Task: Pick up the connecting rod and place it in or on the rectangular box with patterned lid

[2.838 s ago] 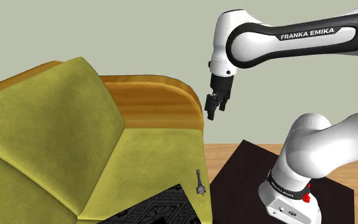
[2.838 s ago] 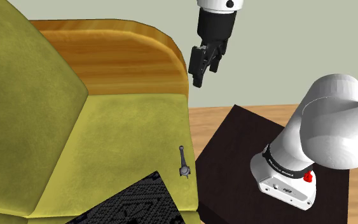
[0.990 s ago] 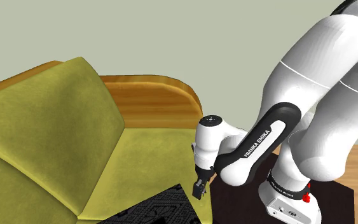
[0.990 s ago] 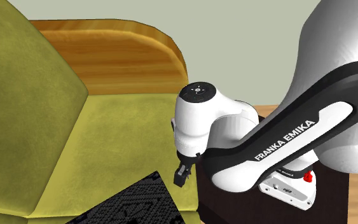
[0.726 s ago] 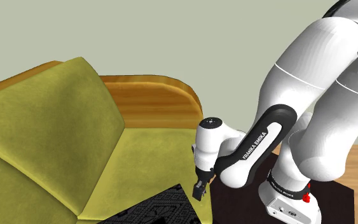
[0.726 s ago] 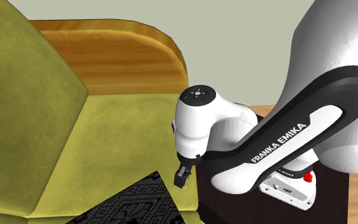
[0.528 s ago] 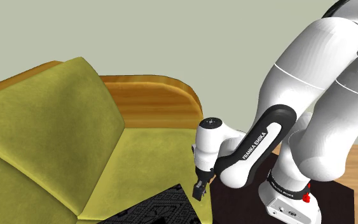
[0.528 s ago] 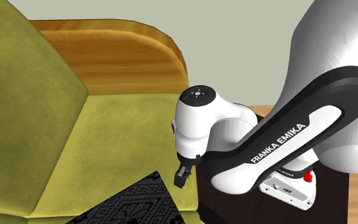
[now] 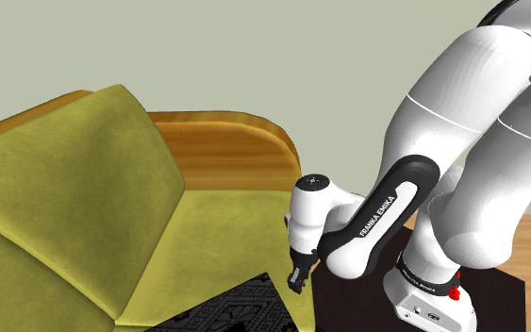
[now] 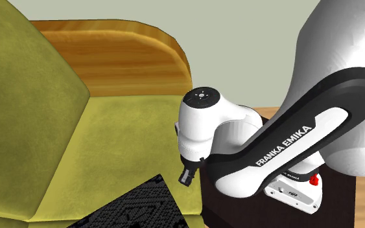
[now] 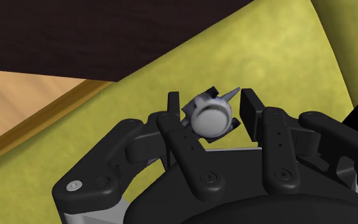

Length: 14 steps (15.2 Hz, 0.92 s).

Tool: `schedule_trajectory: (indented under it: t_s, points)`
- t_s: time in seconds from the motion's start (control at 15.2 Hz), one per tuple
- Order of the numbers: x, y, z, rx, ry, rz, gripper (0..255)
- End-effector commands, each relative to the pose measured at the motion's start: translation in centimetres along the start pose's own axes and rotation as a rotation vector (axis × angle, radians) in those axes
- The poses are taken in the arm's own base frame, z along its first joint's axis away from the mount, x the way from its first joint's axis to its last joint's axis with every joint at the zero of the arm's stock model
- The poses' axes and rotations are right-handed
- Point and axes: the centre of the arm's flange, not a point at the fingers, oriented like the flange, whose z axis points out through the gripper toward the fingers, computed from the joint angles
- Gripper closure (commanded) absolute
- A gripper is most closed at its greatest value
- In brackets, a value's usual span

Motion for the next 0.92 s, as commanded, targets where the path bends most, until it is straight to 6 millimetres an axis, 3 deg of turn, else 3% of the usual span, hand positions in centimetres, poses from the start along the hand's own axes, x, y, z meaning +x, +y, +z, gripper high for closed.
schedule_trajectory:
  t_s: [0.0,0.13,0.86]
  points:
    - [0.0,0.0,0.0,0.000,0.000,0.000,255]
    - [0.0,0.0,0.0,0.000,0.000,0.000,255]
    - [-0.1,-0.5,-5.8,0.000,0.000,0.000,255]
